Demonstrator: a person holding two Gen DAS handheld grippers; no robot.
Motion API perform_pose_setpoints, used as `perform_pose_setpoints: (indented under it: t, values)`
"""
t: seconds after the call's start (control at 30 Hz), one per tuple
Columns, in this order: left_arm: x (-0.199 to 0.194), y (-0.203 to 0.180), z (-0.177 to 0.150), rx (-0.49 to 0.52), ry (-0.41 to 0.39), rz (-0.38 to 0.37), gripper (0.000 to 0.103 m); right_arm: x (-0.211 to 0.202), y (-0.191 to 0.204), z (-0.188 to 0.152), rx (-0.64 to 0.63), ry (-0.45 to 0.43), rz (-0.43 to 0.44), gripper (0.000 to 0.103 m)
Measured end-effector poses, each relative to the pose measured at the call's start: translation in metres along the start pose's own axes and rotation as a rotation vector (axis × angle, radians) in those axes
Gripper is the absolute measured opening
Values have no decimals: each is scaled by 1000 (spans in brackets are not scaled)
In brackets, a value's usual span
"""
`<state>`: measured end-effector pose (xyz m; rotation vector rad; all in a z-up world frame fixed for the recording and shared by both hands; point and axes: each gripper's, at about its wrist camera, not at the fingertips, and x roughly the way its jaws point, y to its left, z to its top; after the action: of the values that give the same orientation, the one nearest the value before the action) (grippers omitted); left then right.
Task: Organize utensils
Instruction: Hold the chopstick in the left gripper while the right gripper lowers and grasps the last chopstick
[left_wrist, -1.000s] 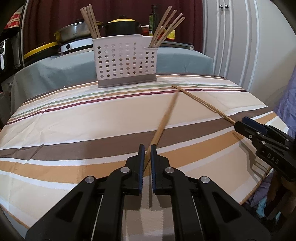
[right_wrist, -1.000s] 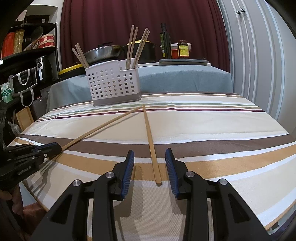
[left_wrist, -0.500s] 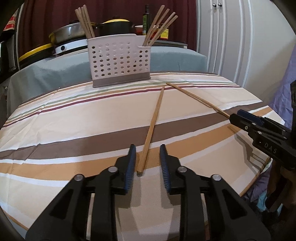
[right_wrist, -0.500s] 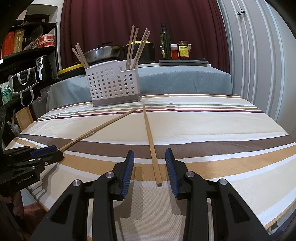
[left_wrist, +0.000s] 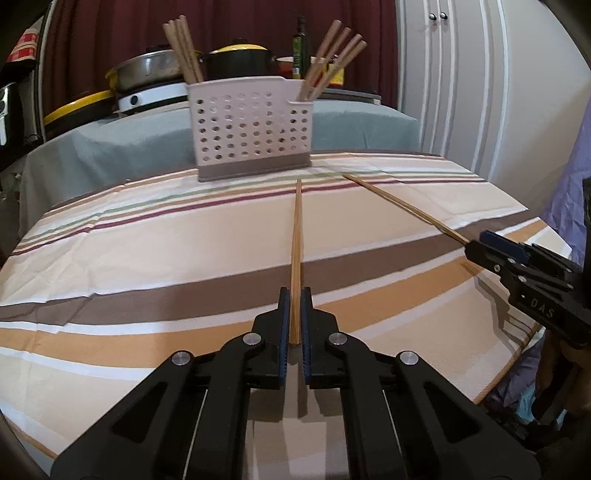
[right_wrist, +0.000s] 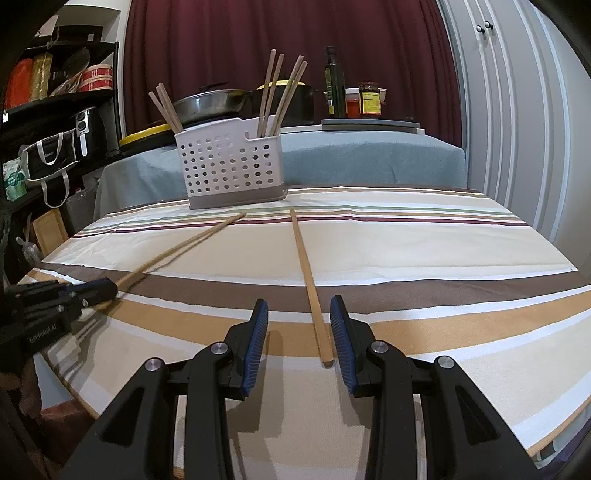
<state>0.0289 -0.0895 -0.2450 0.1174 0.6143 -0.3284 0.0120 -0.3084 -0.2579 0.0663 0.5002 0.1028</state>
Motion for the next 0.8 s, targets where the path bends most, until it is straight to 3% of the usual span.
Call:
perform_pose_setpoints:
  t: [0.23, 0.37, 0.7, 0.8]
  values:
    - [-7, 27, 0, -36, -13, 59, 6, 1, -2, -2, 9, -2, -7, 31]
    - [-8, 30, -1, -38, -14, 60, 6, 0, -1, -5, 7, -2, -12, 25]
    - [-5, 32, -3, -46, -14, 57, 6, -2, -6, -9, 27, -14, -19, 22]
    - [-4, 32, -3, -51, -11, 57, 6, 0, -3, -8, 16, -11, -11, 9]
